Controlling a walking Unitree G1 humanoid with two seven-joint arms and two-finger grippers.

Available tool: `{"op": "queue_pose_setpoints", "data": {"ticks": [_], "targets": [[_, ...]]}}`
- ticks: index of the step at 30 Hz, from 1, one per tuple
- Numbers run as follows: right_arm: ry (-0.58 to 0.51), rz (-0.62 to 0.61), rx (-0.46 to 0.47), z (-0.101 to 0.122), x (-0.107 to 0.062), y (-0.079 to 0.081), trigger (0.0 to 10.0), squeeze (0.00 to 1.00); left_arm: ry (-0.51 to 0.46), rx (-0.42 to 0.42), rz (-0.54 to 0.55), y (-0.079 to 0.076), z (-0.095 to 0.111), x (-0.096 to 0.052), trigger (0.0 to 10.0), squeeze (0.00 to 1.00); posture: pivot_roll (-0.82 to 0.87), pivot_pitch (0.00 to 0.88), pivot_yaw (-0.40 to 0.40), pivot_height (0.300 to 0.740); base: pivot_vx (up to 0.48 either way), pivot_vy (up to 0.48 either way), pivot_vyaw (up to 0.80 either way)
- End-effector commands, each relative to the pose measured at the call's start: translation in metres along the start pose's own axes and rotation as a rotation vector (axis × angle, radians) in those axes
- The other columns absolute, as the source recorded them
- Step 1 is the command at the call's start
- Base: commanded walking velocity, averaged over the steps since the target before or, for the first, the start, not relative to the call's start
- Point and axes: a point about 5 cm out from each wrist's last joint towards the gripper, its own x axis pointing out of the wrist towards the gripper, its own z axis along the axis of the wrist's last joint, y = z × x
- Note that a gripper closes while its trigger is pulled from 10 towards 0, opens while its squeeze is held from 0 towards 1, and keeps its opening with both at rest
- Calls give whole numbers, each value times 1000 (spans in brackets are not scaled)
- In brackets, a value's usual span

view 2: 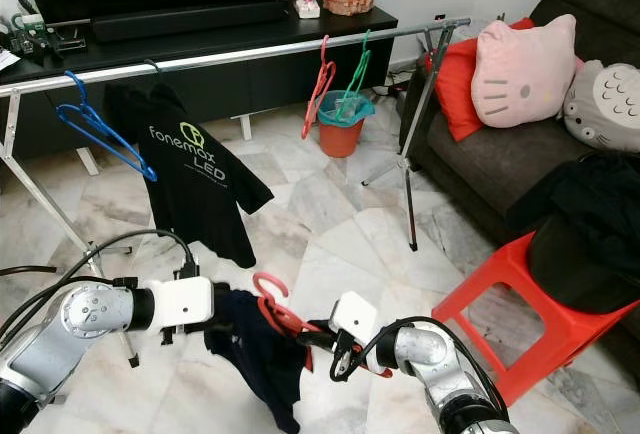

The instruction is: Hang hanger

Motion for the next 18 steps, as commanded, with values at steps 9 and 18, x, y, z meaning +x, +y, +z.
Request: {"op": "queue_pose_setpoints", "data": {"ticks": [9, 18], "targets": [[-78, -229, -26, 11, -2, -16, 0, 0, 0, -6, 279, 24, 0, 3, 10000, 0, 33, 0, -68, 740, 0, 0, 0], [-140, -468, 51, 21, -12, -42, 0, 0, 42, -139, 544, 28, -6, 14, 10000, 0, 28, 0, -64, 740, 0, 0, 0]]}}
